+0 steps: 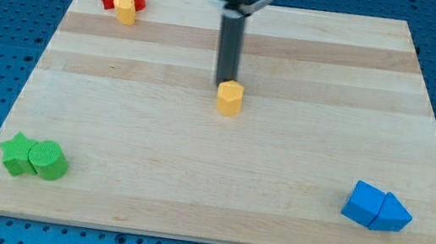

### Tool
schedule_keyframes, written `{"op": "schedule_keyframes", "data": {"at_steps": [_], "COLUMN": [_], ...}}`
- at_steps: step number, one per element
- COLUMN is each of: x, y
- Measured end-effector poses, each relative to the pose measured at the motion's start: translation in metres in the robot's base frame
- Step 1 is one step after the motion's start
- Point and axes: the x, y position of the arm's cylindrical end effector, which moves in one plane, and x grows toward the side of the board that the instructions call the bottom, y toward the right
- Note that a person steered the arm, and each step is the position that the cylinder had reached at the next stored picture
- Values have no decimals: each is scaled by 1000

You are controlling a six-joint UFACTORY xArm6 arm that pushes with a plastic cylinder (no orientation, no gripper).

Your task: Push yellow hexagon diagonally above green circle

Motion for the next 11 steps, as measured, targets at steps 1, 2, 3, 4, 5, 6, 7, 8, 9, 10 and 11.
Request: {"op": "schedule_keyframes", "data": {"at_steps": [1,2,3,4,5,6,7,8,9,10,11], "x": [-6,-34,-25,2,13,13,10,-30,-25,13,50], "y": [3,48,72,61,-1,-84,-91,-37,12,9,-39]}}
